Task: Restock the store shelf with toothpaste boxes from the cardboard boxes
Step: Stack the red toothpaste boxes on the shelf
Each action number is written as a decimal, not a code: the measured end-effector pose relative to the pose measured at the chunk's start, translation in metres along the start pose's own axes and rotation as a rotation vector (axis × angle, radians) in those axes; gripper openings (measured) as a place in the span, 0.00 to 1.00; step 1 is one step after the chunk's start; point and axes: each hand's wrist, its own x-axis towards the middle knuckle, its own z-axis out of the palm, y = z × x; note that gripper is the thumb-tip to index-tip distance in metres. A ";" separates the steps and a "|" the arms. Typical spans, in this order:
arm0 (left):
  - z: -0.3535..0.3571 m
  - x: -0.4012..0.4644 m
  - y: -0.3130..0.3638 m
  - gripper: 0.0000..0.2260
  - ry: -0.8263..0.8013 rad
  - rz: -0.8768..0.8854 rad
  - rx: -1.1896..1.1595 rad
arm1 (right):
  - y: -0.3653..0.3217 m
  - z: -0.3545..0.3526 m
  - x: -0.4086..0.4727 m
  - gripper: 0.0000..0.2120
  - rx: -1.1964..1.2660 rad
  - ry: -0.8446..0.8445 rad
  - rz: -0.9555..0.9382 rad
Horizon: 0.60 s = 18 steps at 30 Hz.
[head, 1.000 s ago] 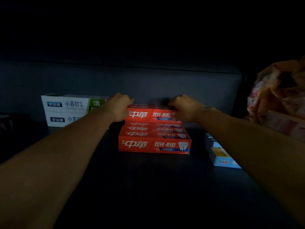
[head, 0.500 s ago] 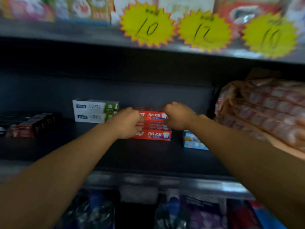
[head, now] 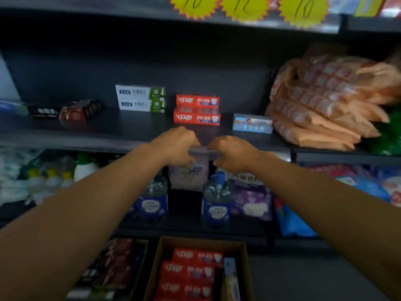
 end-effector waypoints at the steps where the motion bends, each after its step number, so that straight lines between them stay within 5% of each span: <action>1: 0.010 -0.007 0.004 0.08 -0.036 -0.005 0.004 | -0.005 0.011 -0.009 0.19 0.009 -0.020 -0.004; 9: 0.127 -0.046 0.013 0.18 -0.296 -0.055 -0.055 | -0.031 0.117 -0.067 0.16 0.080 -0.245 -0.049; 15: 0.208 -0.059 0.014 0.08 -0.472 -0.086 -0.164 | -0.037 0.200 -0.083 0.16 0.231 -0.356 -0.051; 18: 0.246 -0.064 0.014 0.13 -0.549 -0.119 -0.226 | -0.043 0.241 -0.089 0.18 0.345 -0.449 -0.049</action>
